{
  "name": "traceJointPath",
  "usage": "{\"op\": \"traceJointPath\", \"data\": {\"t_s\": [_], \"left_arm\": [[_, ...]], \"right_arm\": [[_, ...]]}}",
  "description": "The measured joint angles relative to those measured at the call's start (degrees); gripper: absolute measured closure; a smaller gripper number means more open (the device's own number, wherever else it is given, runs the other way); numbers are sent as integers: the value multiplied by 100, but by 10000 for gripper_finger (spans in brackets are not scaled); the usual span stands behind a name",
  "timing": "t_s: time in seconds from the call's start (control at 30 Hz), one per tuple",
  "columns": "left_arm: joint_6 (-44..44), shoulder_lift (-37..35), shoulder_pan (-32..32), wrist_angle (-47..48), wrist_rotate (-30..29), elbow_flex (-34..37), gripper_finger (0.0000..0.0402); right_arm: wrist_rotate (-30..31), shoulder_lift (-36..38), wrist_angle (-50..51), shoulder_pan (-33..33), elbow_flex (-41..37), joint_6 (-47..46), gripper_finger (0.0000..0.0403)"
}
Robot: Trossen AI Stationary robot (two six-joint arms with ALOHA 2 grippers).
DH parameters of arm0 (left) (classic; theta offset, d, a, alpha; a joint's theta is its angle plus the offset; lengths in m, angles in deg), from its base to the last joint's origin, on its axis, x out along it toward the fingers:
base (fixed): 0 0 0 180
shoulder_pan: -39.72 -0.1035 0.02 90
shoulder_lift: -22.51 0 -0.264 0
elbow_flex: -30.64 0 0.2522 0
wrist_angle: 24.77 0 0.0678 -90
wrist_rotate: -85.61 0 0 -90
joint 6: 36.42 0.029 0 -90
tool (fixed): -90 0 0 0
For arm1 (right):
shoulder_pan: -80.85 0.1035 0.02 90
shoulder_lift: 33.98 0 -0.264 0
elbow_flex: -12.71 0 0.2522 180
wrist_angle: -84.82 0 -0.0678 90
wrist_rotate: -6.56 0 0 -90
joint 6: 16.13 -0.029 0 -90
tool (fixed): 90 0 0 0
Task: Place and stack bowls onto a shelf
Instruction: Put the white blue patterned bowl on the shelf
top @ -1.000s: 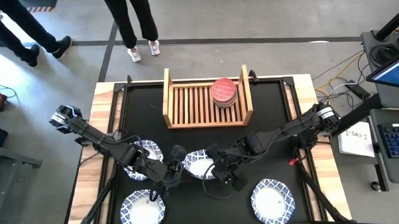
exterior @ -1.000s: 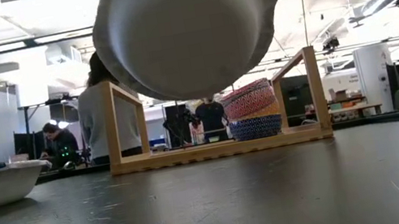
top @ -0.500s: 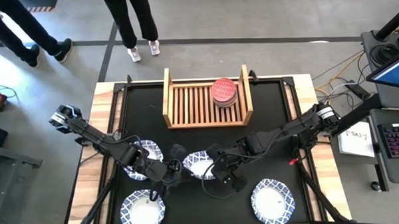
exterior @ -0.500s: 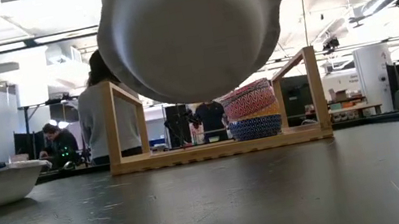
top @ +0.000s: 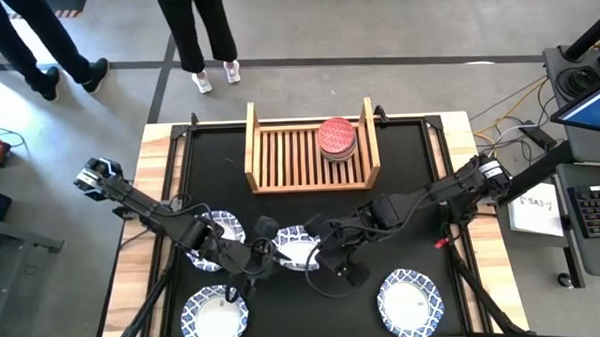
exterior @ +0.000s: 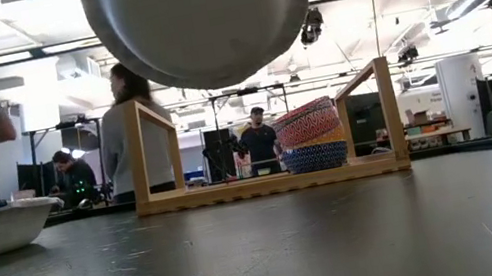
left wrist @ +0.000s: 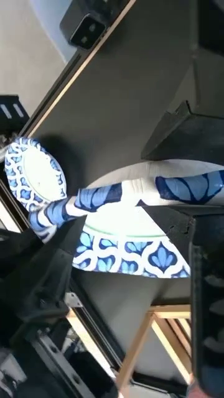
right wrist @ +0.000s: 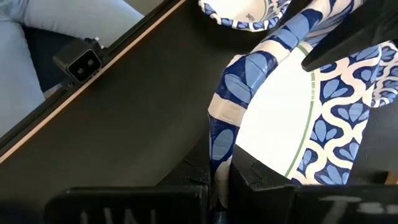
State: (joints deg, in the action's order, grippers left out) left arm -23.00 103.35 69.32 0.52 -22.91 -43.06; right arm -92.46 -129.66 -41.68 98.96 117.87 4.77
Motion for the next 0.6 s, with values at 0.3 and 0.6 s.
{"op": "traceJointPath", "data": {"t_s": [0.3,0.6], "left_arm": [[-519,44,-42,-14,432,-2,370],[-597,241,-69,-57,442,-2,400]], "right_arm": [[-2,-4,-139,-13,-4,-478,388],[0,-4,-104,-15,-4,-895,312]]}}
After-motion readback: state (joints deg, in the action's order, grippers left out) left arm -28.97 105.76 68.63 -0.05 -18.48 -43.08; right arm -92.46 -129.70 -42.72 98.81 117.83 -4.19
